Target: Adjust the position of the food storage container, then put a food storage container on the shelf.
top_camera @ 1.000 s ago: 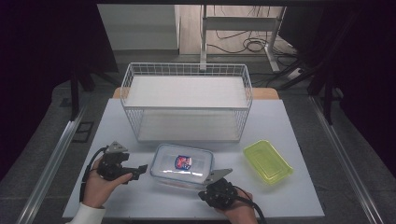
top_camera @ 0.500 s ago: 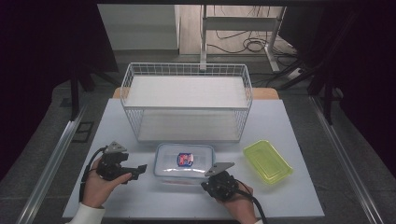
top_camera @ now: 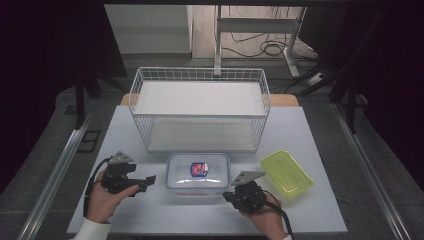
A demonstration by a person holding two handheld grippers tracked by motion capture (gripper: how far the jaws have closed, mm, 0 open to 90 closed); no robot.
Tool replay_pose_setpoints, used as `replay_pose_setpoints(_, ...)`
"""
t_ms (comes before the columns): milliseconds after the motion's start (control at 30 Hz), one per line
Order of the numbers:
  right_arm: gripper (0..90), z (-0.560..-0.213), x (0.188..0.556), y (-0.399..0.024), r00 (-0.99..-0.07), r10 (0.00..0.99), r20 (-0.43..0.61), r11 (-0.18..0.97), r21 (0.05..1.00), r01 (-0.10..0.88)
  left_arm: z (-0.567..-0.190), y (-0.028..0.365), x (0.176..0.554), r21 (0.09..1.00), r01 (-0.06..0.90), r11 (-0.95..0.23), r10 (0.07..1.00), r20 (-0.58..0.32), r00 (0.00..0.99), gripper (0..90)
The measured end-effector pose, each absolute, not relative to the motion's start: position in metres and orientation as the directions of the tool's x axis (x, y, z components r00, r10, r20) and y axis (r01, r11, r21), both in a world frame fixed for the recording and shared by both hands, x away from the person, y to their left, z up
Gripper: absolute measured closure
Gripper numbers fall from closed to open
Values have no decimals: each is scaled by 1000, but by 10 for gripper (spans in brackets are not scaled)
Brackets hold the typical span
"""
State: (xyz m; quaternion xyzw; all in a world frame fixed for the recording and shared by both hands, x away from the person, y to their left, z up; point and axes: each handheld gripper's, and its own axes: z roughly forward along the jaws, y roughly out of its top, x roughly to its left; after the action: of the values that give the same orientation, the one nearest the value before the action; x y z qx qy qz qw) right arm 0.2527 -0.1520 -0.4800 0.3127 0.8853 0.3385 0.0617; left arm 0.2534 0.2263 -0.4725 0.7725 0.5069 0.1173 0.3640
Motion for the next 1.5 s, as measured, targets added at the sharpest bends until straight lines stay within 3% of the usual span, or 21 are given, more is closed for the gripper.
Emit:
replay_pose_setpoints(333, 857, -464, 266, -184, -728, 679, 93, 513, 650, 561, -471, 227, 252, 693, 694, -193, 866, -213, 453, 134)
replay_pose_setpoints(400, 746, -461, 270, -192, -698, 711, 85, 482, 664, 571, -471, 227, 251, 692, 694, -199, 864, -211, 458, 134)
replay_pose_setpoints(500, 465, -459, 275, -197, -651, 747, 137, 402, 686, 606, -472, 228, 253, 692, 698, -185, 865, -223, 450, 133)
replay_pose_setpoints(567, 342, -458, 278, -200, -632, 755, 175, 349, 709, 612, -472, 229, 253, 692, 699, -180, 866, -225, 446, 128)
replay_pose_setpoints(733, 198, -460, 281, -201, -617, 762, 196, 313, 722, 617, -471, 232, 253, 693, 709, -126, 862, -277, 424, 116)
replay_pose_setpoints(1000, 186, -458, 284, -208, -603, 755, 257, 255, 732, 632, -470, 228, 251, 703, 697, -141, 865, -255, 432, 110)
replay_pose_setpoints(1167, 187, -459, 286, -205, -599, 753, 272, 243, 732, 637, -473, 224, 252, 704, 702, -107, 822, -335, 461, 82)
replay_pose_setpoints(1500, 212, -463, 286, -197, -613, 741, 274, 253, 731, 634, -478, 215, 258, 672, 738, -65, 795, -412, 445, 52)
